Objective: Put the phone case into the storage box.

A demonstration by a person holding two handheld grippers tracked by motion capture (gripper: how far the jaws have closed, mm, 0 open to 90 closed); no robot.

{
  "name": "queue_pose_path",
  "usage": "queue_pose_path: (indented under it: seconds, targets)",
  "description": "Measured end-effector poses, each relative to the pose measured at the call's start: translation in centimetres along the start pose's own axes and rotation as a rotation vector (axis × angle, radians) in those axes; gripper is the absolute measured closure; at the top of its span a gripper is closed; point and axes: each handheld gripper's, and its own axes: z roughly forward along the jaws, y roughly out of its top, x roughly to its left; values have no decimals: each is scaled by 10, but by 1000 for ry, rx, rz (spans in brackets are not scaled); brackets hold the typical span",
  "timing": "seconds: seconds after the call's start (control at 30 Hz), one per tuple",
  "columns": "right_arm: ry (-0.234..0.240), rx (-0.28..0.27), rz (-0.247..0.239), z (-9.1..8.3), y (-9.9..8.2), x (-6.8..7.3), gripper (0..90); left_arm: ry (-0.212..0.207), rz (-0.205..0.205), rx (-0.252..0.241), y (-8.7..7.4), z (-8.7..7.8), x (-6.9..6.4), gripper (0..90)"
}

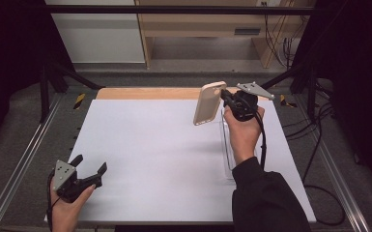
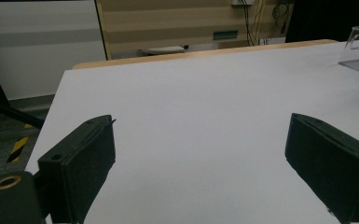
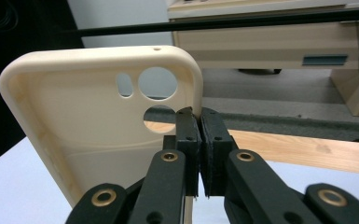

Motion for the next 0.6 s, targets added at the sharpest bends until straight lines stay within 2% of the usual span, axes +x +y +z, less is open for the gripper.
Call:
queue_pose_path:
  seconds: [0.13, 0.43, 0.6]
  targets:
    - [-32, -11, 13, -2, 0, -9, 877, 2, -1, 3, 0, 1, 1, 83]
    - [-131, -27, 1, -9, 1, -24, 877, 4, 3, 4, 0, 1, 0, 87]
    - [-179, -32, 6, -14, -1, -39, 877, 3, 6, 6, 0, 2, -1, 88]
